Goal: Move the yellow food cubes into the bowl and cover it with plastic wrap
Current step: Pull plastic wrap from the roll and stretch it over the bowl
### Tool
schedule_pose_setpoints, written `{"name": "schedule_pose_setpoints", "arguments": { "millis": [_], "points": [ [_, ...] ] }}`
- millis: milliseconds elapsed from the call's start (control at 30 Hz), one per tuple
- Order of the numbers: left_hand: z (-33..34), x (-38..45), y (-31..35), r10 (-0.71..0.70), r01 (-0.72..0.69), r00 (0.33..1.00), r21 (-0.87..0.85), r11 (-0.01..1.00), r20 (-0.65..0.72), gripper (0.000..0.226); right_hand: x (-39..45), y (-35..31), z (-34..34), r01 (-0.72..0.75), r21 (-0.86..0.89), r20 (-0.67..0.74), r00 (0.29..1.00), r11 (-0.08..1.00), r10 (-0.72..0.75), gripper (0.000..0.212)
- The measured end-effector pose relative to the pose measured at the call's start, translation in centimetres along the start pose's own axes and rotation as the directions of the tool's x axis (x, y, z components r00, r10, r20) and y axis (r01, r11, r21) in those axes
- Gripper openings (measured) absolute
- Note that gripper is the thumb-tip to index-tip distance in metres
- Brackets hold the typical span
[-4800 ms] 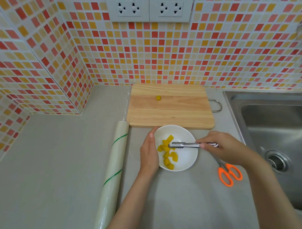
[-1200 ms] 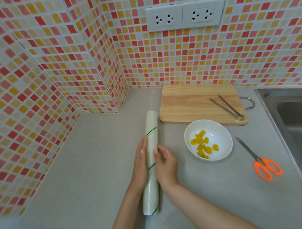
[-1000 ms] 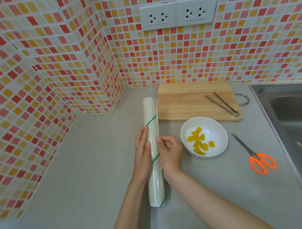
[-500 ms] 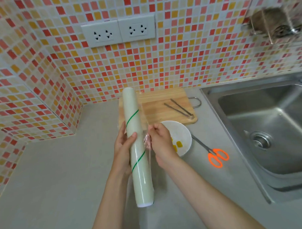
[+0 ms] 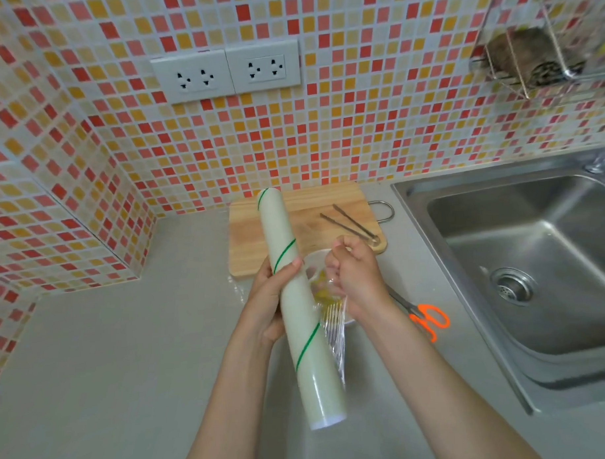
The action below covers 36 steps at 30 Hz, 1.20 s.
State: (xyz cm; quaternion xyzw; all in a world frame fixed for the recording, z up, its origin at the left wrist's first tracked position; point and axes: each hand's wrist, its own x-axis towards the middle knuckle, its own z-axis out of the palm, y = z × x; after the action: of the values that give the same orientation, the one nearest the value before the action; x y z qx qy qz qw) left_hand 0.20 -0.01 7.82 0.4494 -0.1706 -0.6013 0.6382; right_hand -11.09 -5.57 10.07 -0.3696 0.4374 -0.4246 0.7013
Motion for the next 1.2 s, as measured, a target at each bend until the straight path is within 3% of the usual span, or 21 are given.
{"name": "schedule_pose_setpoints", "arguments": {
  "millis": [200,300,433,700,867,1000,1100,1200],
  "points": [
    [1.0,0.2,0.7,0.007,-0.007,0.999,-0.006,1.0,0.04,0.054,0.8,-0.6,-0.9,-0.038,0.02,0.06,0.998,0.999,0.036,0.025],
    [1.3,0.5,1.1,0.044,-0.039,0.993,-0.043,0.998,0.111,0.049,1.1,-1.1,-1.0,-0.106,0.016,0.151,0.983,0.994,0.102,0.019],
    [1.5,0.6,1.6,0.03,-0.029,0.985,-0.011,1.0,0.17,0.05,1.5,-1.3,-0.8,-0.146,-0.047,0.252,0.956,0.988,0.153,0.027],
    [-0.2,0.5,1.5,-0.042,0.041,0.984,0.011,0.999,0.175,0.048,1.7,-0.1,0.3,-0.013,-0.031,0.152,0.988,0.999,0.018,0.026],
    [-1.1,0.5,1.8,-0.023,0.025,0.993,-0.02,0.999,0.114,0.043,1.4,0.0,1.1,-0.071,0.109,0.086,0.994,0.991,0.061,0.024],
    [-0.9,0.3,2.2,-0.003,0.005,0.995,-0.025,1.0,0.096,0.042,1.3,0.2,1.5,0.07,0.077,-0.014,0.997,0.995,-0.07,0.024],
    [-0.7,-0.2,1.9,0.034,-0.013,0.991,-0.164,0.986,0.131,0.043,1.5,-0.1,1.5,0.081,0.046,0.017,0.997,0.996,-0.082,0.024],
    [-0.4,-0.5,1.6,0.021,0.026,0.98,-0.228,0.973,0.2,0.044,2.1,-0.7,1.5,-0.019,-0.032,0.122,0.992,0.999,0.023,0.022]
  ]
}}
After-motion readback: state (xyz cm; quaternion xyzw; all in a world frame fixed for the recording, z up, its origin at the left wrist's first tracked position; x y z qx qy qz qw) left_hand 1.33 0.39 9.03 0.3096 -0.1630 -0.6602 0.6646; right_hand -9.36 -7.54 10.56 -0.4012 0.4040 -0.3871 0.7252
